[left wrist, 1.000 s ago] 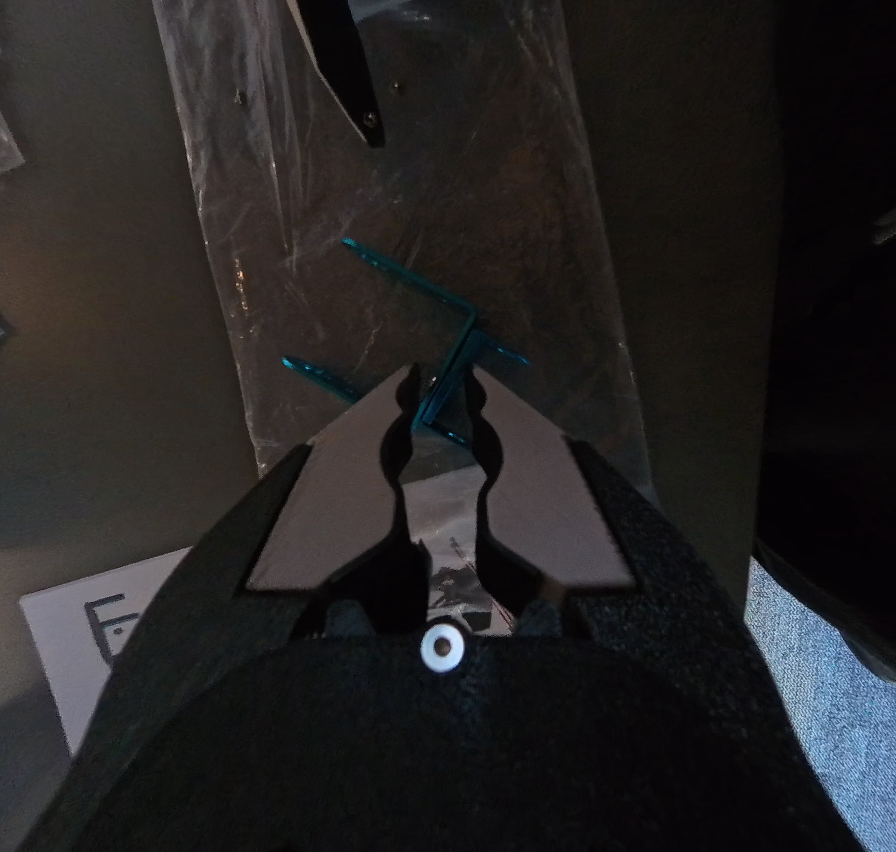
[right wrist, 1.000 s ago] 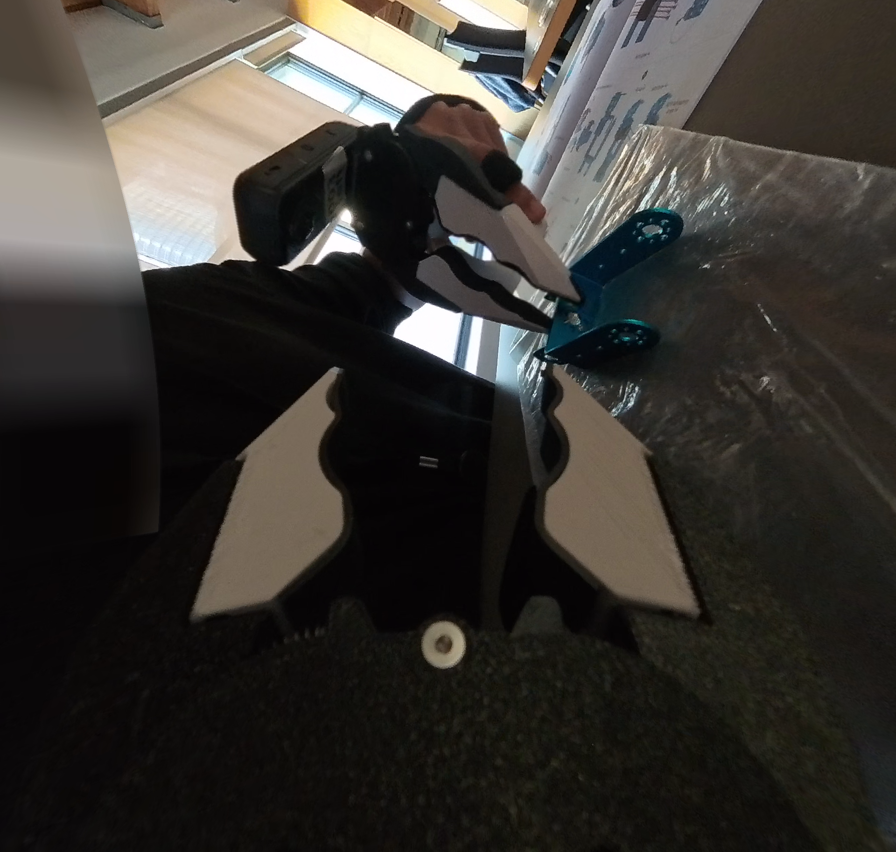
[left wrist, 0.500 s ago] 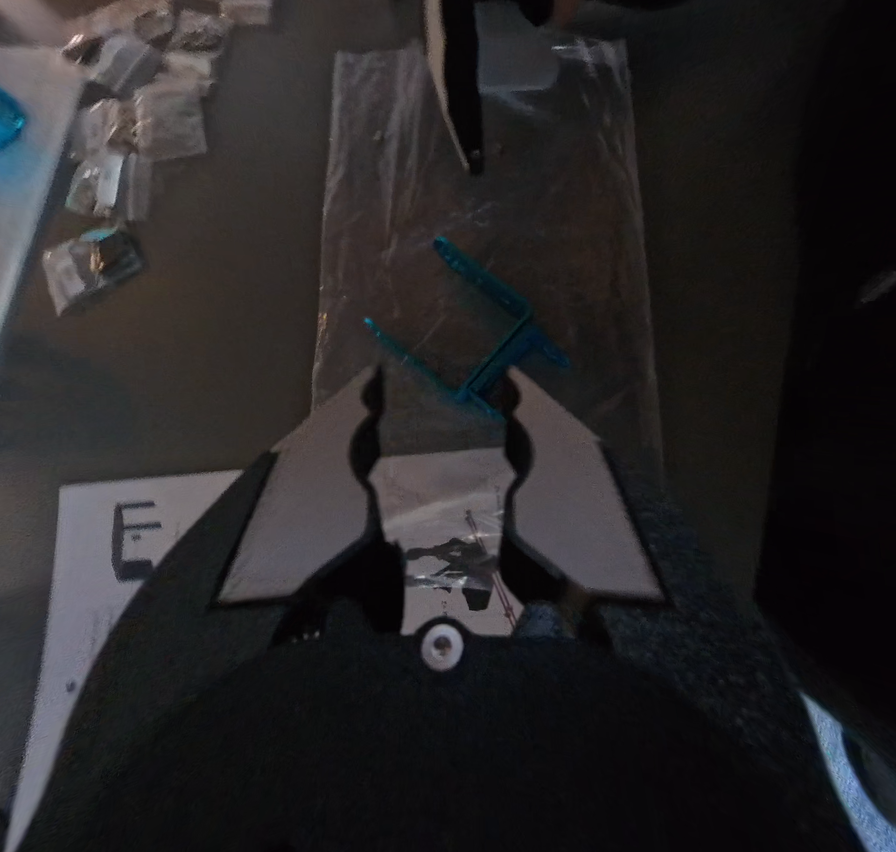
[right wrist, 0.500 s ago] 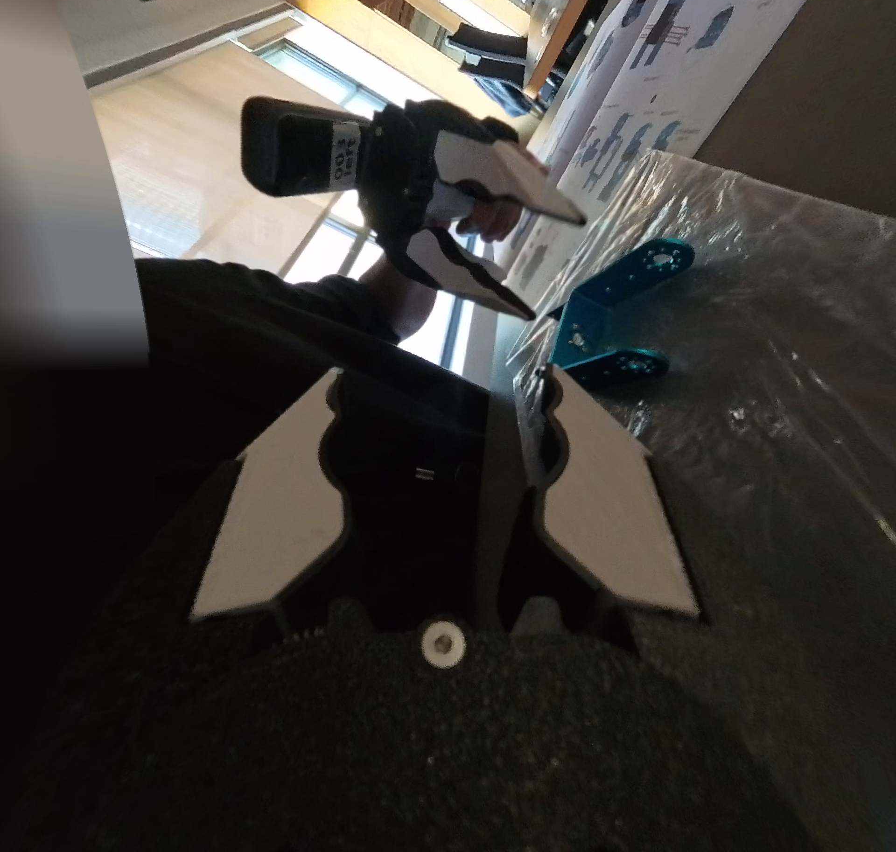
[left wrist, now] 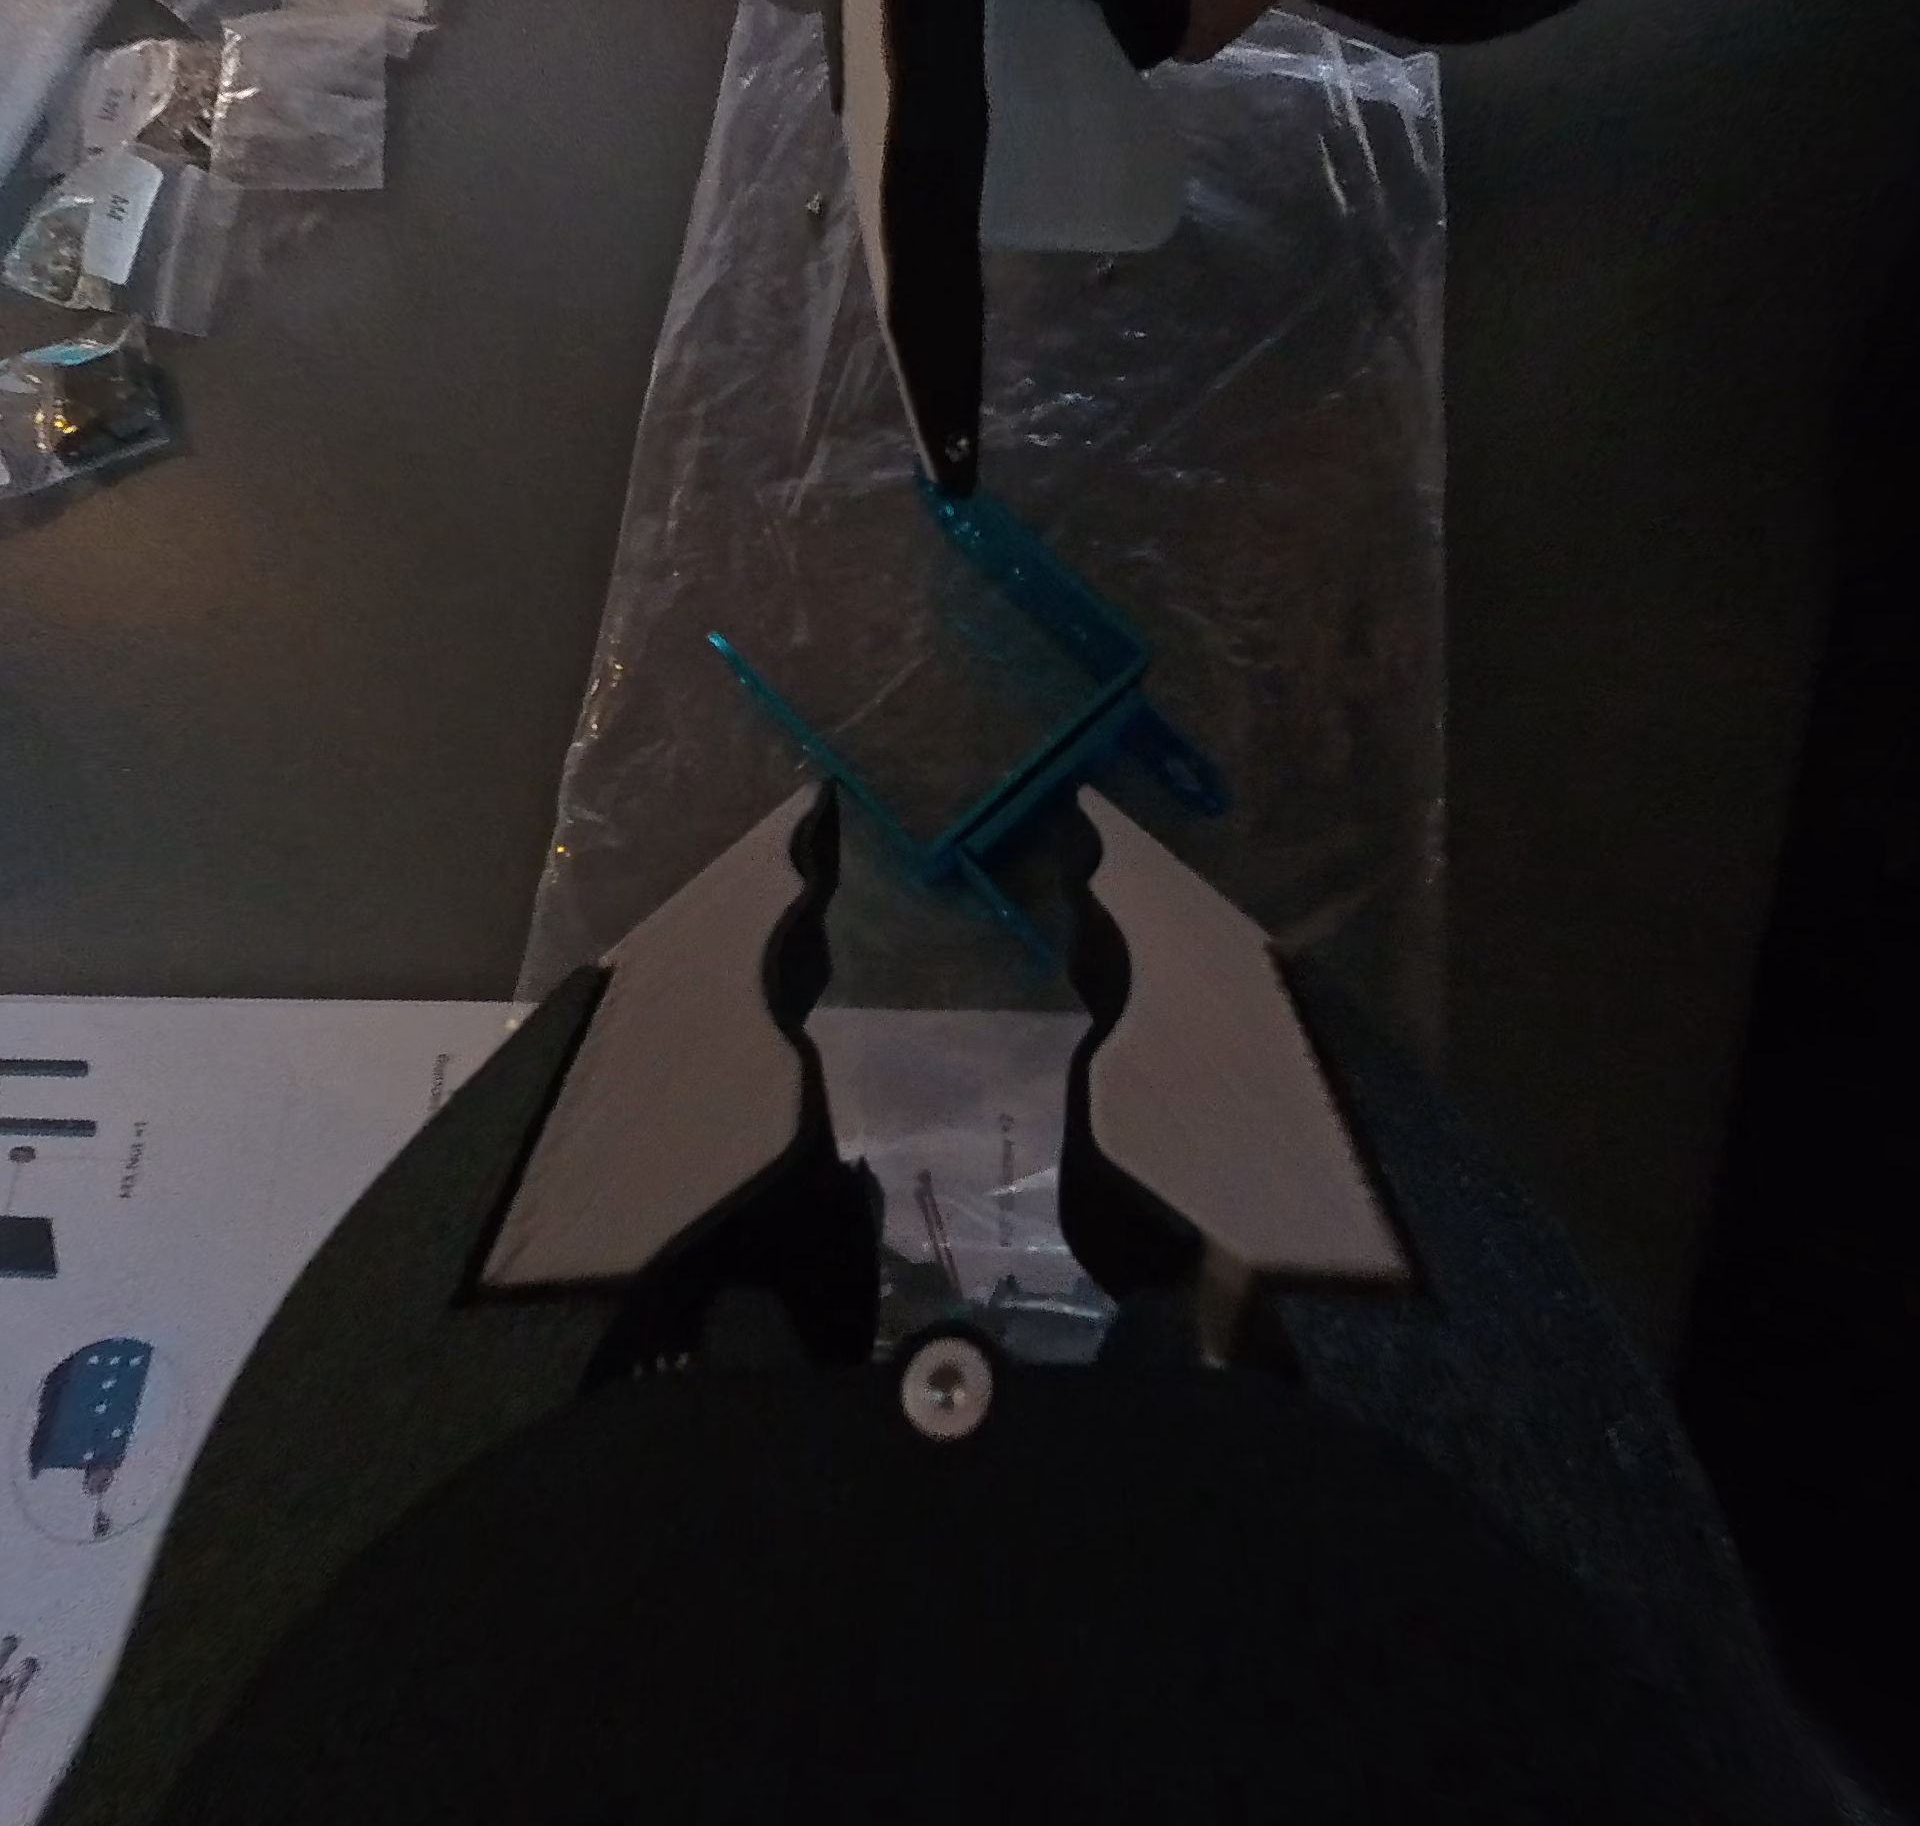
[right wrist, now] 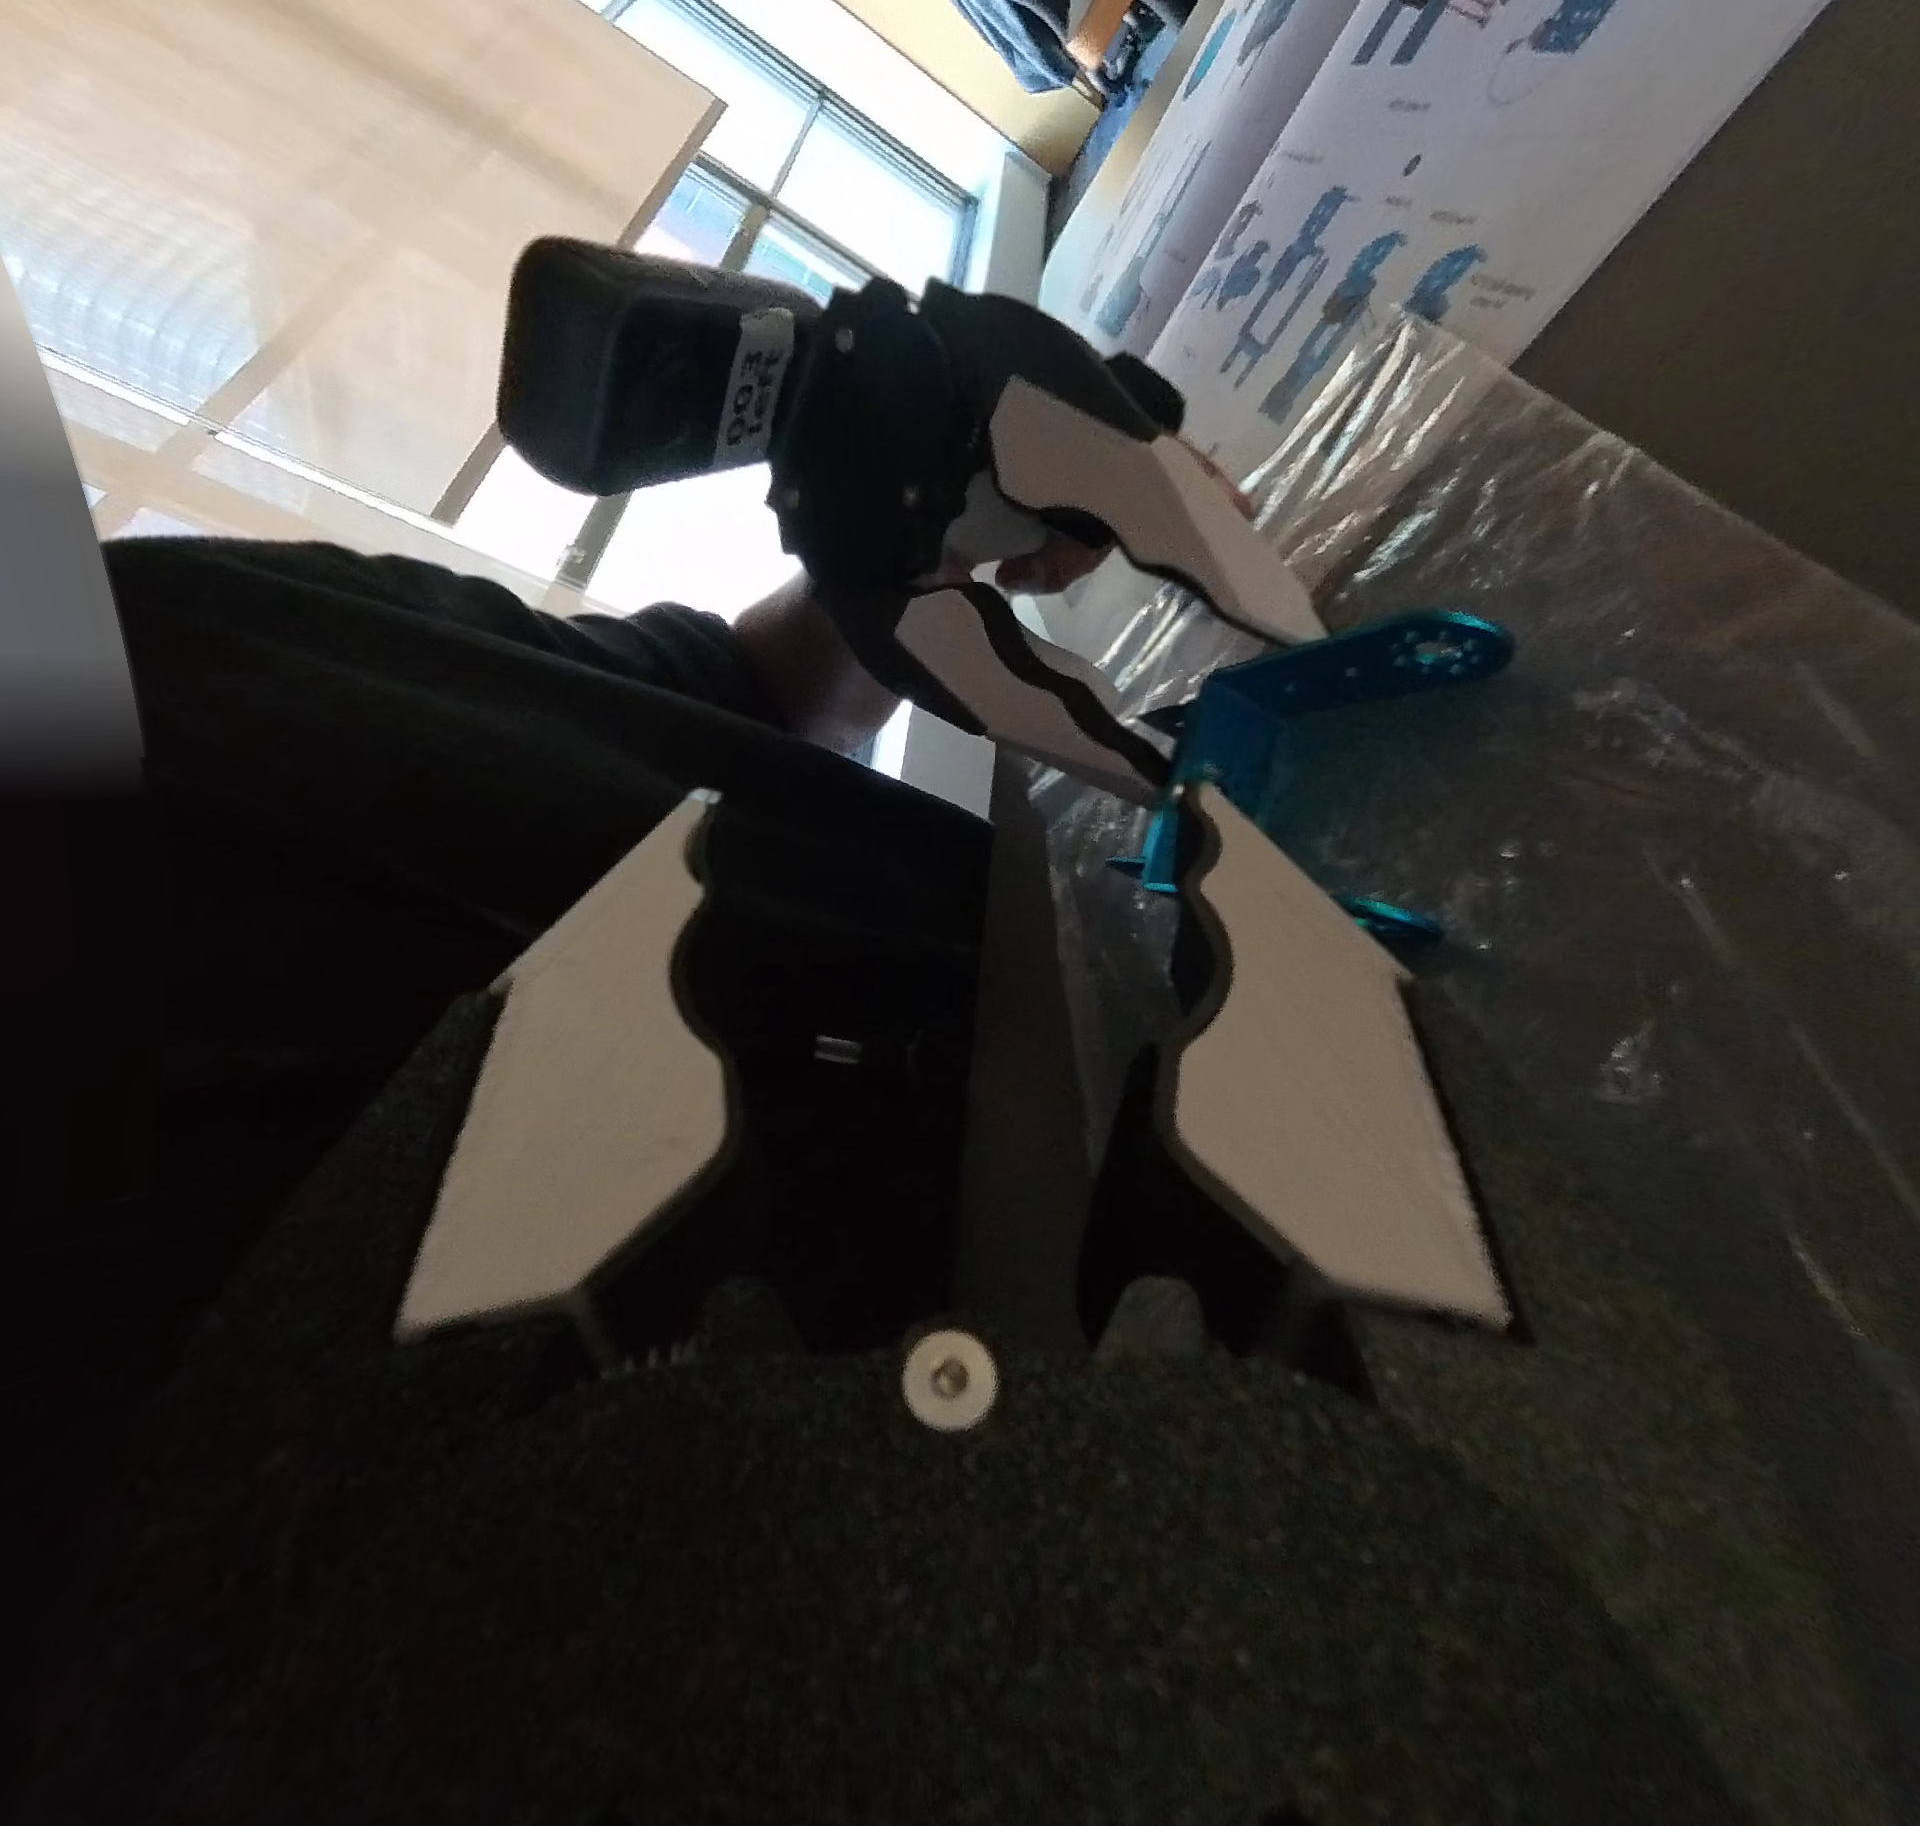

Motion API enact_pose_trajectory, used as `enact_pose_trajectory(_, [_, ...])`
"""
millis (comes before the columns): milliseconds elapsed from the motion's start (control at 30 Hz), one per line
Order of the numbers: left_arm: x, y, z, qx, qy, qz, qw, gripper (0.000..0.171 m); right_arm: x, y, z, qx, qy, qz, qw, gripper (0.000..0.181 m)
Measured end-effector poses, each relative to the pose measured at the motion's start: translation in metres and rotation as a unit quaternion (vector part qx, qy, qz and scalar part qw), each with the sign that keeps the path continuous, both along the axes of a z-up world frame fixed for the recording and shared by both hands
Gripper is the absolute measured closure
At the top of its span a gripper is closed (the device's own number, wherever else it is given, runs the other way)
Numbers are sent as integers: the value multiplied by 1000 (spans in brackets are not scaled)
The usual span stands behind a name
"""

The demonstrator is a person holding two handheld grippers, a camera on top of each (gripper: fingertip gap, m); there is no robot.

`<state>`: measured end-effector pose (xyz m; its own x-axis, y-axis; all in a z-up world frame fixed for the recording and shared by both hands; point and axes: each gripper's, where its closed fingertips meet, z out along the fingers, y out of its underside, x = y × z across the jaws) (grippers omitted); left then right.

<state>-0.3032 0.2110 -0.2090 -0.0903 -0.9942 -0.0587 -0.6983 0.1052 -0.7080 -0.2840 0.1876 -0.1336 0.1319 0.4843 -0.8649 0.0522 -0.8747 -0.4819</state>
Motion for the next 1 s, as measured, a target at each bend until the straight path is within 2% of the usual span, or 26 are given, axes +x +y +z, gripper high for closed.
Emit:
enact_pose_trajectory(267, [-3, 1, 3, -12, -16, 27, 999, 145, -7, 6, -15, 23, -78, 25, 996, 95])
enact_pose_trajectory(500, [-7, 3, 0, -21, -15, 59, 998, 146, -7, 6, -22, 11, -99, 51, 994, 96])
enact_pose_trajectory(600, [-13, 0, 3, -36, -22, 86, 995, 136, -7, 6, -22, 7, -101, 56, 993, 97])
enact_pose_trajectory(800, [-23, -9, 12, -67, -53, 162, 983, 134, -9, 5, -22, 1, -96, 61, 994, 98])
enact_pose_trajectory(900, [-27, -13, 15, -87, -80, 219, 969, 110, -8, 6, -22, -2, -92, 57, 994, 98])
enact_pose_trajectory(1000, [-23, -16, 16, -87, -90, 268, 955, 105, -7, 5, -21, -4, -87, 53, 995, 99])
